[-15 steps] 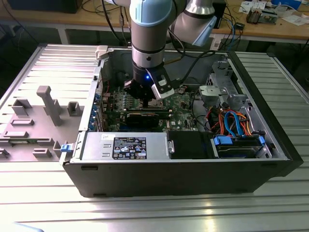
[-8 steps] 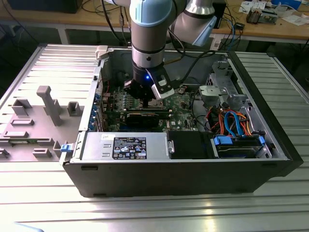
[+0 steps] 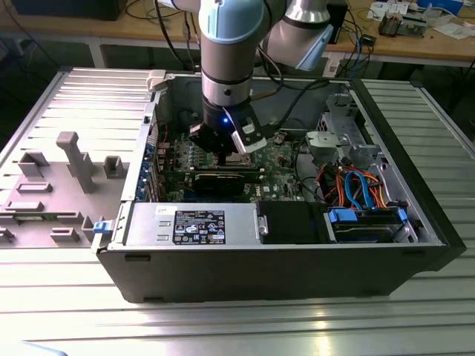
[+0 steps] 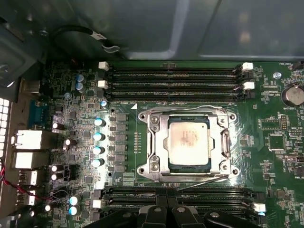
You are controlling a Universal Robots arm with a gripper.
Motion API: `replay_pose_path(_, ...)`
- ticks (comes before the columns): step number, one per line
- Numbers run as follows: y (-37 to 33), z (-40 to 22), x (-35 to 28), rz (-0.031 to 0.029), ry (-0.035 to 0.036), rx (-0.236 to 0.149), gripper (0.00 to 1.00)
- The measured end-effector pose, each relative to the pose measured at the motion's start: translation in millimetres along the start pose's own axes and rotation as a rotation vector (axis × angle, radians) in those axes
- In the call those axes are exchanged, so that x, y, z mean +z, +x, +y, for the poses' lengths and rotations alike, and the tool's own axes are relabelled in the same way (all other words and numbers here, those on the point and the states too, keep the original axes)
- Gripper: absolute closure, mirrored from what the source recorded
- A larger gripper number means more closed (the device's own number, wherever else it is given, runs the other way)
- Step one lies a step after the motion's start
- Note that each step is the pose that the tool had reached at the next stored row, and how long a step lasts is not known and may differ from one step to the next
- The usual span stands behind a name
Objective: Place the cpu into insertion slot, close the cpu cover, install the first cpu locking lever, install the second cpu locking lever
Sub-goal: 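Install the second cpu locking lever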
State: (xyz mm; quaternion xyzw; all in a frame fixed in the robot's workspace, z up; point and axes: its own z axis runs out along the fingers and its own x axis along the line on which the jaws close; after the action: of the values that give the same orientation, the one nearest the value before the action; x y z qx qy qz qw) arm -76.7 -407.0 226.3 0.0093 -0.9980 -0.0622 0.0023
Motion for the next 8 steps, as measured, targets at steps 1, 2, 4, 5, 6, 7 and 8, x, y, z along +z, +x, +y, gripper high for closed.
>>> replay_pose_path(1,2.4,-0.7,2.5,0.0030,-0.0006,-0.013,0.89)
replay_pose_path(2,10.9,-0.9,5.7,0.0047,-0.0034,-0.020,0.89)
replay_pose_path(4,16.5,-1.7,12.9,0.0060,-0.0183,-0.033,0.89)
replay_pose_path(5,16.4,-1.8,14.9,0.0057,-0.0280,-0.033,0.89)
replay_pose_path(6,16.4,-1.8,16.5,0.0055,-0.0315,-0.034,0.89)
replay_pose_path(7,16.4,-1.9,18.0,0.0054,-0.0338,-0.033,0.89)
replay_pose_path(8,16.4,-2.0,18.9,0.0055,-0.0345,-0.033,0.89)
